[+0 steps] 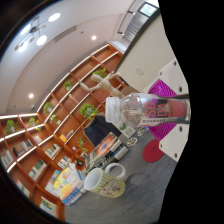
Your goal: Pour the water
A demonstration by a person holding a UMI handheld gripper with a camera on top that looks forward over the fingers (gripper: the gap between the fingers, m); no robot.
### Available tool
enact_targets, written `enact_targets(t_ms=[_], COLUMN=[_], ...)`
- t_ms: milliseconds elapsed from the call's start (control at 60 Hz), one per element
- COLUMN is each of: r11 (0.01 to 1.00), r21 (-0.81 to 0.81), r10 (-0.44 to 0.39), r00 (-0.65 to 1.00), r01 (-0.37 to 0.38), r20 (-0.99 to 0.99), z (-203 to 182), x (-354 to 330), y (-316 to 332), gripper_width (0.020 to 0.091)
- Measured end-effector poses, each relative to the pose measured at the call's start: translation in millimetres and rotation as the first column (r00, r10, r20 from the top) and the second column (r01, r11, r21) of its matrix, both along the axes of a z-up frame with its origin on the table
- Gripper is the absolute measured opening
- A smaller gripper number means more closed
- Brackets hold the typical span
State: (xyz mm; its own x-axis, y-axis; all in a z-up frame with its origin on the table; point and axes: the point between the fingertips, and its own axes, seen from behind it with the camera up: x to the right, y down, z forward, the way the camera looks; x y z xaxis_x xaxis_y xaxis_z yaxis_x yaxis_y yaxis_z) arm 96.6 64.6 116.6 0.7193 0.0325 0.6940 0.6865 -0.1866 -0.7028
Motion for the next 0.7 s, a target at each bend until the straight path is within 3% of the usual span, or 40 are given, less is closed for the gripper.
enact_targets(t_ms=[167, 350, 500, 700], r11=[0.998, 0.993, 0.986, 0.984], r21=[-0.019, -0.012, -0.030, -0.050], r10=[0.065, 0.085, 0.091, 0.069], r00=[0.906, 0.629, 0.373, 0.107], r01=[-0.062, -0.119, -0.165, -0.170], r20=[0.417, 0.773, 0.923, 0.992], z=[17, 45, 54, 52], x=[-55, -99, -127, -146], y=[28, 51, 61, 63], gripper_width=[0.0312, 0.0312, 0.0311, 0.0311])
